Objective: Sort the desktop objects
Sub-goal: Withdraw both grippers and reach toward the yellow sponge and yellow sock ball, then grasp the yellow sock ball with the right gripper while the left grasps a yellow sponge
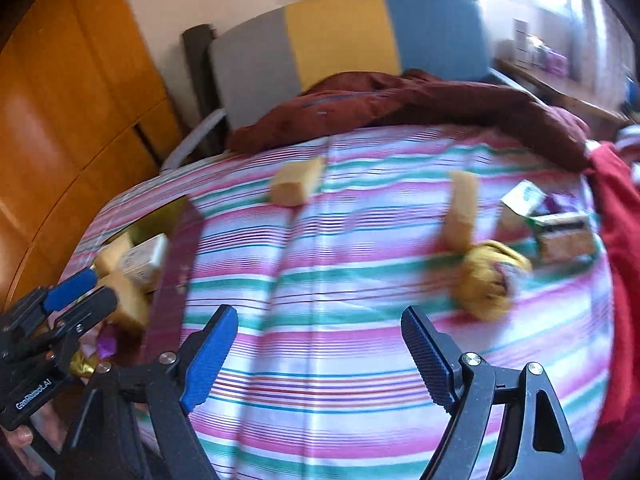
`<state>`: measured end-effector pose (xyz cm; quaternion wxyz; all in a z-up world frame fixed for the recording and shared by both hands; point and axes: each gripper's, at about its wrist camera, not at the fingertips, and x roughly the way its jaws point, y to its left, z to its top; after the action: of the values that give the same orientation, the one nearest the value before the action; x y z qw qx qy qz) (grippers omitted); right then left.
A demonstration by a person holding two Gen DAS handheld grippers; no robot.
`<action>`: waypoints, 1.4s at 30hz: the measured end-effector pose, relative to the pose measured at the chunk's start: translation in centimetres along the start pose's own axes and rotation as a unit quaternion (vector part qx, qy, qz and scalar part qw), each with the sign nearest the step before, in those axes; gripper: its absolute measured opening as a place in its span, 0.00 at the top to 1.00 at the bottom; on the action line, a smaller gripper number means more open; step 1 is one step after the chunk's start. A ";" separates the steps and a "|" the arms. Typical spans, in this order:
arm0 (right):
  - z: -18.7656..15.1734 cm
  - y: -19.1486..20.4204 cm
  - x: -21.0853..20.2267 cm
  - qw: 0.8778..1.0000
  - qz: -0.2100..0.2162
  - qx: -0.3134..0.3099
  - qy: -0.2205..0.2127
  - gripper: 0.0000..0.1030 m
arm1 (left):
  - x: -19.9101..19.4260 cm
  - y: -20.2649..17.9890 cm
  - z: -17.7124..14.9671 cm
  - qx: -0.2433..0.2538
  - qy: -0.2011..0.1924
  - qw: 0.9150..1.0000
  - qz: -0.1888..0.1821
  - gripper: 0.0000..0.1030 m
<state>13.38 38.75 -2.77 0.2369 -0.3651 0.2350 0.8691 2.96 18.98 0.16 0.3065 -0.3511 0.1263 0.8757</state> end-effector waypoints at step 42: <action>2.8 -11.8 5.6 0.990 -0.104 0.050 0.078 0.57 | 8.4 -7.4 3.7 -0.003 0.088 0.991 -0.102 0.50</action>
<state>15.29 50.94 -7.99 0.3249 -0.4421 0.2565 0.7957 0.87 30.11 -3.02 0.3807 -0.4385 0.1140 0.8061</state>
